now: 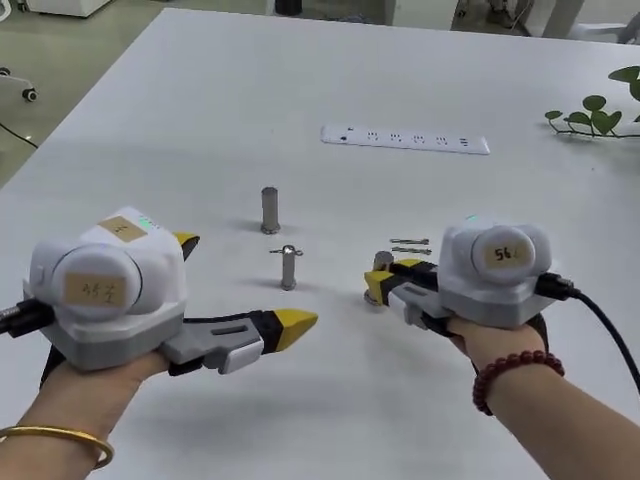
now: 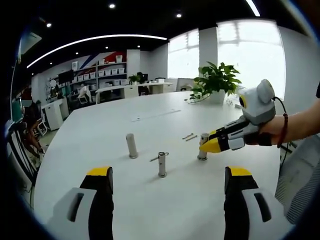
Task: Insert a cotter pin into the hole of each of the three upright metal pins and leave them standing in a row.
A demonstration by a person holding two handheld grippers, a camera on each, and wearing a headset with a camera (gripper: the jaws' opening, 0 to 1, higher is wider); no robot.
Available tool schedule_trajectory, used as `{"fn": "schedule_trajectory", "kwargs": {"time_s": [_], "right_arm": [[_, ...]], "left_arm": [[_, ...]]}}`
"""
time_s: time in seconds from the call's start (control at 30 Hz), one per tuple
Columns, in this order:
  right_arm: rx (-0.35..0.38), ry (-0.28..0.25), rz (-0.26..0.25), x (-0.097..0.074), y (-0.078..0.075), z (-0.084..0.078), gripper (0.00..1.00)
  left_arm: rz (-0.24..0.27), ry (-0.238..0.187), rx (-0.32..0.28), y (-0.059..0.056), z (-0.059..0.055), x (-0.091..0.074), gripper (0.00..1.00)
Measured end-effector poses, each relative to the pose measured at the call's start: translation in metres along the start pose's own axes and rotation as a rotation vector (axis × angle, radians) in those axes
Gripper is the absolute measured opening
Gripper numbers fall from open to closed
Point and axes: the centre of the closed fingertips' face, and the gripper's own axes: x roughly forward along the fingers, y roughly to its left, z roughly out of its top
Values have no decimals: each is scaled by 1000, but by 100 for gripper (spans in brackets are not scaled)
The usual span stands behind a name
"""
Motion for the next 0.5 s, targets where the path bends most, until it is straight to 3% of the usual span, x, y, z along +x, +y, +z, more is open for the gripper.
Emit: {"fn": "schedule_trajectory", "kwargs": {"time_s": [0.5], "right_arm": [[-2,10,-5,-3,17,-12,8]], "left_arm": [[-10,-19,-19,-1,5,-2,92]]}}
